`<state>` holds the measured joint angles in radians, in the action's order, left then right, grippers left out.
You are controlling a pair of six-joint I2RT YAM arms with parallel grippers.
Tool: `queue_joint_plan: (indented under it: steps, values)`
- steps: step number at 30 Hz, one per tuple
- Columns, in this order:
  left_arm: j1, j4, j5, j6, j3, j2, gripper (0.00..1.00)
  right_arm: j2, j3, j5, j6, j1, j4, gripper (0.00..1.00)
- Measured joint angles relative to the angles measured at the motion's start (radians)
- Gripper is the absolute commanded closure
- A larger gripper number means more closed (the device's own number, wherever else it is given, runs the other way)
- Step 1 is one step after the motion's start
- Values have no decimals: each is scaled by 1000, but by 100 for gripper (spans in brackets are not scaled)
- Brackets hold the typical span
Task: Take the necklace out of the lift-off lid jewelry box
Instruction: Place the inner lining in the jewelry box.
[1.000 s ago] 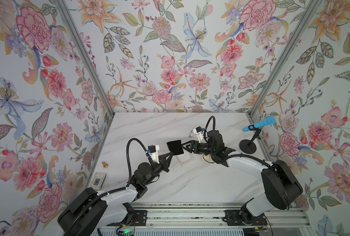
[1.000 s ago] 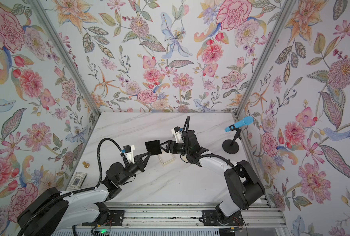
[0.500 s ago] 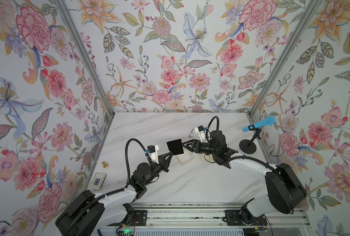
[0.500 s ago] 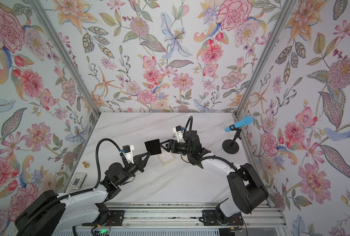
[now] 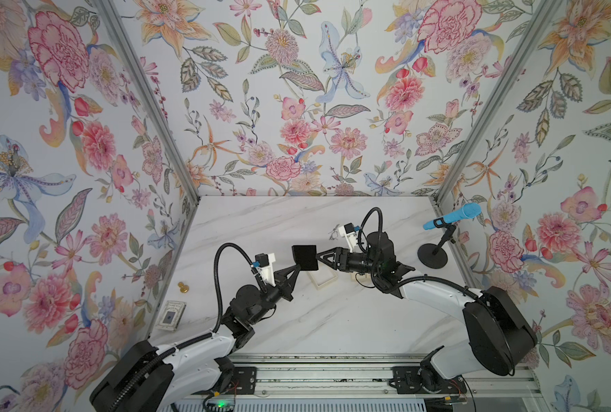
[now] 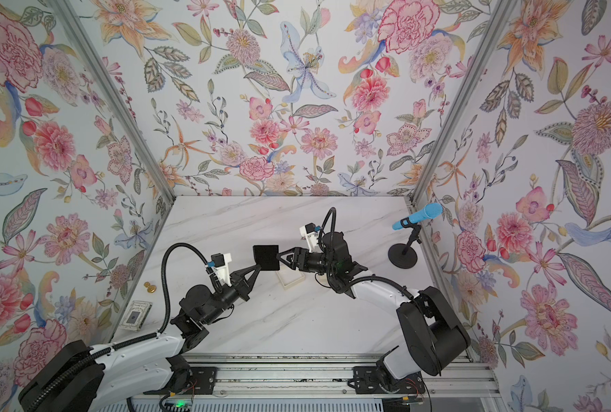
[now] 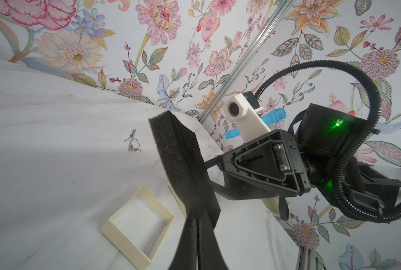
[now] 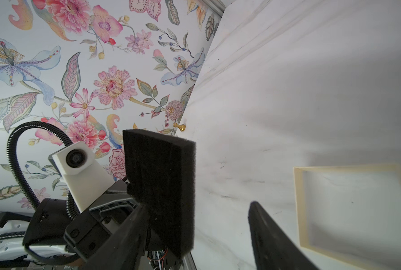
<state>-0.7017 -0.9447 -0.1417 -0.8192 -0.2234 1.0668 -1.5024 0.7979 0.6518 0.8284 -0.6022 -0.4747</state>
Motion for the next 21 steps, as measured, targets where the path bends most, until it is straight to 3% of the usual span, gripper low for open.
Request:
queue_joint_plan:
  steps: [17, 21]
  values:
    - [0, -15, -3, 0, 0, 9, 100, -30, 21, 26, 41, -32, -91, 39]
    - [0, -23, -4, 0, 0, 11, 100, -58, 32, 33, 51, -34, -100, 51]
